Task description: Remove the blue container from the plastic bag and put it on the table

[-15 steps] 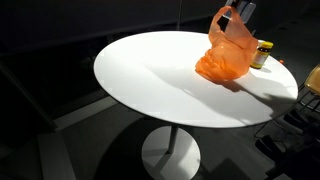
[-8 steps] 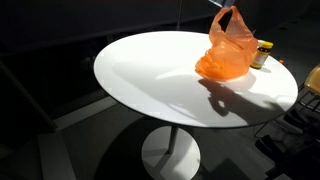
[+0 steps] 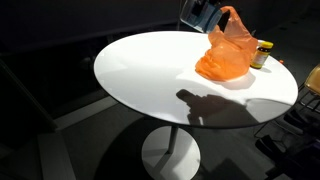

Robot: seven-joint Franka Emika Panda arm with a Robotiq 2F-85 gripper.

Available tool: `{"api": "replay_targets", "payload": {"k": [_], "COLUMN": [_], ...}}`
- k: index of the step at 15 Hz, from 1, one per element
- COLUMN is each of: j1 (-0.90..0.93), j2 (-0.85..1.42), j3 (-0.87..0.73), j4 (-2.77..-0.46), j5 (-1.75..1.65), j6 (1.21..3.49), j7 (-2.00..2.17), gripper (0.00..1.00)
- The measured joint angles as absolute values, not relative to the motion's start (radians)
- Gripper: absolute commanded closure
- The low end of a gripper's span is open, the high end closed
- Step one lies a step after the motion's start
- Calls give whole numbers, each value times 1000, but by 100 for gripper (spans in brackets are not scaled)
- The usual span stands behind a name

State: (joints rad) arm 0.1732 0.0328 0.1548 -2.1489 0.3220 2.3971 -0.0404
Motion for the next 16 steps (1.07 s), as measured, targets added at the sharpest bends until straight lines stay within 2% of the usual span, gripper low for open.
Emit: {"api": "replay_targets", "payload": {"k": [16], "j1": [189], "j2": [268], "j3": [146], "j4": [-2234], "j5": [102], "j6": [2557], "j7": [42], "gripper": [80]}}
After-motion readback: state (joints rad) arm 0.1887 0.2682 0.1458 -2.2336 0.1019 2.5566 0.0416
